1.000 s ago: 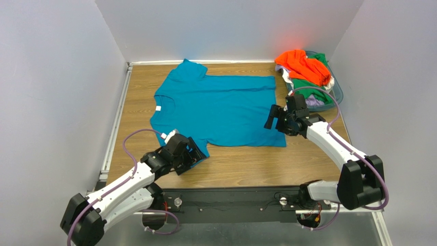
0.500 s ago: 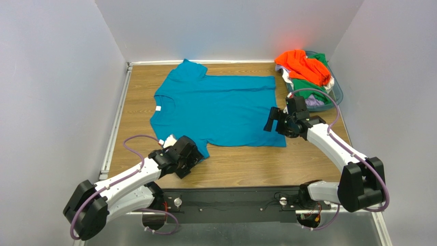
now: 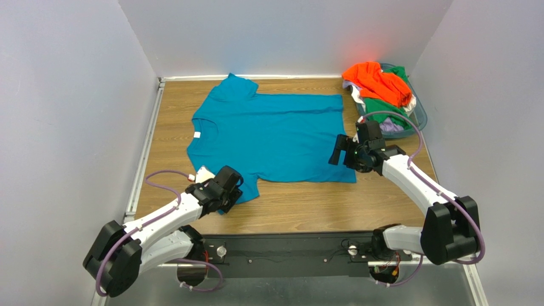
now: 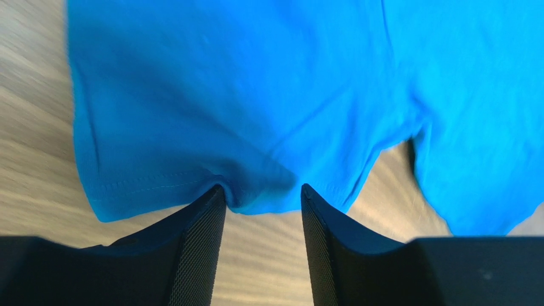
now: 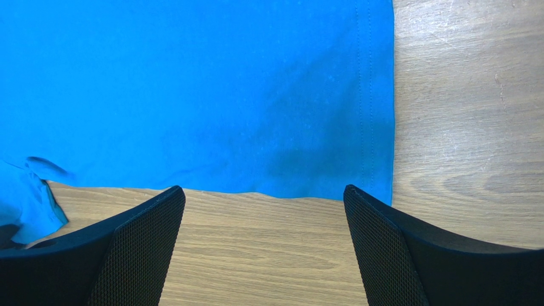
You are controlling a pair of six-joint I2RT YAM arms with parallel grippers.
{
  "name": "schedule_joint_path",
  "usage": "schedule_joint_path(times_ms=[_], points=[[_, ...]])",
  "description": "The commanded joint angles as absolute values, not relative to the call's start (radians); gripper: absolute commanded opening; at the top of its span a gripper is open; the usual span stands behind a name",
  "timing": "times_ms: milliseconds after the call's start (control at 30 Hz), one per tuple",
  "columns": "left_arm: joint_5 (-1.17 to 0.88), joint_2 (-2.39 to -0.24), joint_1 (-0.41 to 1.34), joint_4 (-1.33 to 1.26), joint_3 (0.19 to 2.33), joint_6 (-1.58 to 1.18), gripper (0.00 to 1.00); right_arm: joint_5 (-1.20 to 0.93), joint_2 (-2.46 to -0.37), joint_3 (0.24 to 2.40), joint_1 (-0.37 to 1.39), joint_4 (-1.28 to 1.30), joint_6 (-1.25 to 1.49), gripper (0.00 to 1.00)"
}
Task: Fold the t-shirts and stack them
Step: Fold the tshirt
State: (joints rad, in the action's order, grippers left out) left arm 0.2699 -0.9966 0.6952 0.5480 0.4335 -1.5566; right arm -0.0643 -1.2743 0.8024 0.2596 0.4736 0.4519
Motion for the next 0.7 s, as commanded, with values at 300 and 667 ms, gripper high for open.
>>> schedule_joint_path(times_ms=[300,667], points=[[0.356,-1.005,0.626,0.554,0.436,-1.486,0.02,-0.023,-1.224,0.770,0.256,0.512,0.456,1.00],[0.344,-0.951,0.623,0.551,0.443,-1.405,0.00,0.089,-1.134,0.620,0.255,0.560,0.653,1.00]])
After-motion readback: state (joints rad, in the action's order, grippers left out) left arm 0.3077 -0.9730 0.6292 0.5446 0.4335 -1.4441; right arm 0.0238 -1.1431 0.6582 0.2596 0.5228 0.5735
